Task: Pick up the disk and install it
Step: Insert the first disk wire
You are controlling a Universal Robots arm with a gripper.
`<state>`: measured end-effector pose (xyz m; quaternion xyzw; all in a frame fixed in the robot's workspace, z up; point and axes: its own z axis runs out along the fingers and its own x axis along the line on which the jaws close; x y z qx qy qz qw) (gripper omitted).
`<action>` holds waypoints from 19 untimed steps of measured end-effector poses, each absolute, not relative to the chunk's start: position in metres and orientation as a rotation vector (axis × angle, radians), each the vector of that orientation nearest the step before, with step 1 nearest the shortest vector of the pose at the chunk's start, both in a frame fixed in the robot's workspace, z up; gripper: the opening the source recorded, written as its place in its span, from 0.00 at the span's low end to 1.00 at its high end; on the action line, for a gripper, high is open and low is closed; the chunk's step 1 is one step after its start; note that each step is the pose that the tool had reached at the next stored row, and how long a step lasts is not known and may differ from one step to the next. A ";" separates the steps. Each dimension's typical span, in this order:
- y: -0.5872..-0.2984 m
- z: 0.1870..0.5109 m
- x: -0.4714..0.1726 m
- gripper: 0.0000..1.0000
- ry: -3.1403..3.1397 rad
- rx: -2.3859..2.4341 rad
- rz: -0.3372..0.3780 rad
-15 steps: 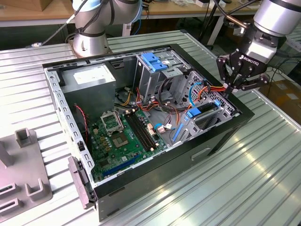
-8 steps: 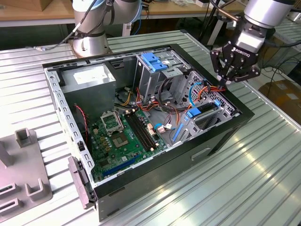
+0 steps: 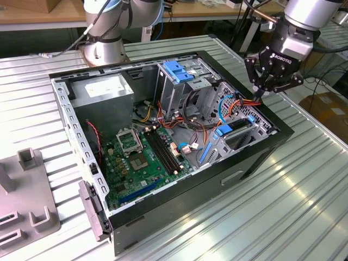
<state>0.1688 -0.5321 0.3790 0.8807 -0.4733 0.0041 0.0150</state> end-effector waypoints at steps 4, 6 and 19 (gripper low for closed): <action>-0.532 0.392 0.169 0.10 -1.463 2.745 0.009; -0.532 0.392 0.169 0.10 -1.463 2.745 0.009; -0.532 0.390 0.170 0.10 -1.173 2.889 0.042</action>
